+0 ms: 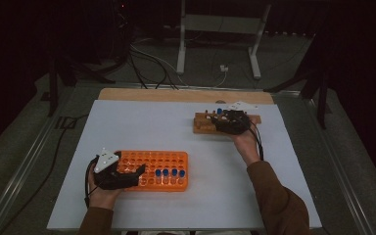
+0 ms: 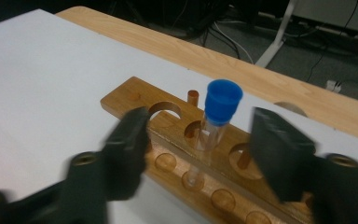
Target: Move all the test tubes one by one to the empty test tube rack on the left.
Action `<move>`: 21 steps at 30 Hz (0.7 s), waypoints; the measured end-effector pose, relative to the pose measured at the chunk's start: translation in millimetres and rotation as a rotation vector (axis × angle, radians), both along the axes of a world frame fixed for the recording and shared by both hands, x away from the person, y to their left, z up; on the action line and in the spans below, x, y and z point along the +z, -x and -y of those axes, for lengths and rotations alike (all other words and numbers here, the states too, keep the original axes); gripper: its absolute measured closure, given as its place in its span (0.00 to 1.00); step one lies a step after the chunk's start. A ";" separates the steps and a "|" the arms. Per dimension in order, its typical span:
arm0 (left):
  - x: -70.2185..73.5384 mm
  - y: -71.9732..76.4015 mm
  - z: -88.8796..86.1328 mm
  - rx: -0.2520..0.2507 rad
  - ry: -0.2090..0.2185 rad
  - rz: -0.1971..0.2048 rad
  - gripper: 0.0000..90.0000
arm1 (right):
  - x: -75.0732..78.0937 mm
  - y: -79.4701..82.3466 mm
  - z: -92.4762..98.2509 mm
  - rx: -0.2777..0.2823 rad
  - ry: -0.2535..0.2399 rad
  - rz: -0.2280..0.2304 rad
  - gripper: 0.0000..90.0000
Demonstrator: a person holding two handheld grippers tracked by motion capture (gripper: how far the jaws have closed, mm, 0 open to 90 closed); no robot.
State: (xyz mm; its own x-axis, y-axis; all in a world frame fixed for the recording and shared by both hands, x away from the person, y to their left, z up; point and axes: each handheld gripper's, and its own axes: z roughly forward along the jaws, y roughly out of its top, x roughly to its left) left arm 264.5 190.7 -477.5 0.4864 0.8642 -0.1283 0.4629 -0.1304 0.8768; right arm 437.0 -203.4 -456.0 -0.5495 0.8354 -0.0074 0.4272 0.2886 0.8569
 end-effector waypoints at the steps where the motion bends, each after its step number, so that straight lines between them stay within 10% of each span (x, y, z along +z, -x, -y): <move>1: -0.2 0.0 0.0 -0.002 0.000 -0.002 0.01 | -1.0 -0.6 -1.2 0.002 0.012 0.009 0.50; 8: -1.8 -0.7 1.7 -0.013 -0.004 -0.013 0.01 | -7.2 -4.9 -6.3 -0.014 0.021 0.039 0.79; 21: -2.3 -0.2 2.4 -0.020 -0.003 -0.016 0.01 | -11.6 -9.9 -9.3 -0.047 -0.009 0.033 0.85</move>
State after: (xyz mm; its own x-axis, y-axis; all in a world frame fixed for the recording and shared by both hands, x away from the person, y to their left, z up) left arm 264.7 188.3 -479.8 0.5016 0.8547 -0.1339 0.4741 -0.1421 0.8689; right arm 446.9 -194.1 -467.6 -0.5089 0.8607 -0.0174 0.4116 0.2610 0.8732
